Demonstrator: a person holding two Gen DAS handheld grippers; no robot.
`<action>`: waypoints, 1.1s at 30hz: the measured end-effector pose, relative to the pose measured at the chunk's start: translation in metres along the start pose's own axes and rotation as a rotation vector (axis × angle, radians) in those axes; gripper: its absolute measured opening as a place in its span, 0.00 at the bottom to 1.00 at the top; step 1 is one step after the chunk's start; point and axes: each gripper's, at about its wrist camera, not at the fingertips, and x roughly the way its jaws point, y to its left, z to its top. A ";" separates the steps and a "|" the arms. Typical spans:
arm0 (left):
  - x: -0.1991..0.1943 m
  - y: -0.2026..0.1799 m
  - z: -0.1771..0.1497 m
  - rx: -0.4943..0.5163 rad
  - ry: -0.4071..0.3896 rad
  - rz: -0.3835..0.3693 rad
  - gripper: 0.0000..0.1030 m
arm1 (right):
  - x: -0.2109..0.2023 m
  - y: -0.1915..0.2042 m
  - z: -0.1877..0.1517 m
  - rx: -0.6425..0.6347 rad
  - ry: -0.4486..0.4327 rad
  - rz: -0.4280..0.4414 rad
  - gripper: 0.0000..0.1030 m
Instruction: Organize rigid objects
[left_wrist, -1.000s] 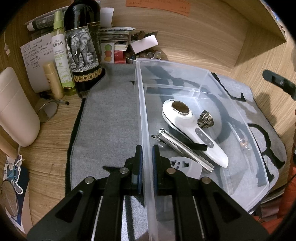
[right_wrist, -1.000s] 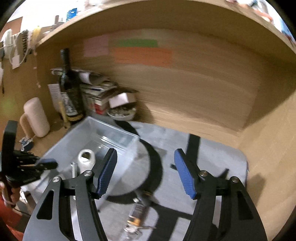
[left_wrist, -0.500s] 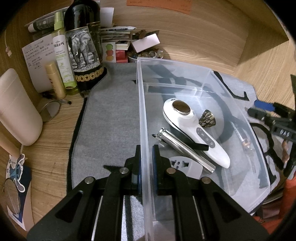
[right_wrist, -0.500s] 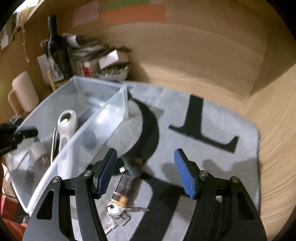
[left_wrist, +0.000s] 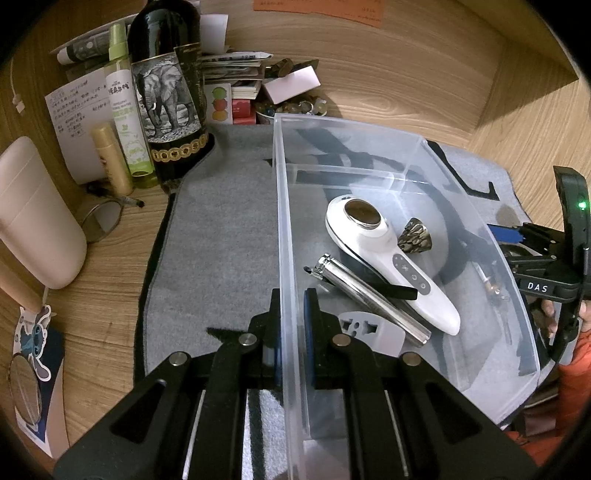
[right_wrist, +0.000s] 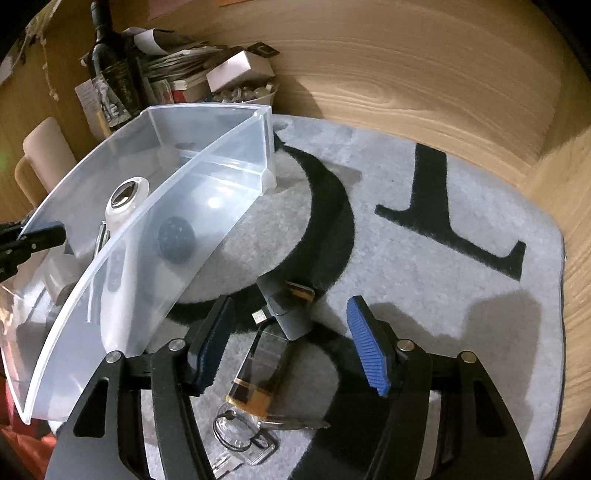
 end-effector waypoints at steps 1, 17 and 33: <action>0.000 0.000 0.000 0.000 0.000 0.000 0.09 | 0.001 0.001 0.001 -0.005 0.002 0.000 0.53; 0.000 0.000 0.000 -0.002 -0.001 -0.002 0.09 | -0.014 0.007 0.007 -0.032 -0.056 -0.019 0.29; -0.003 0.001 -0.002 -0.005 -0.012 -0.020 0.09 | -0.081 0.041 0.042 -0.097 -0.287 0.008 0.29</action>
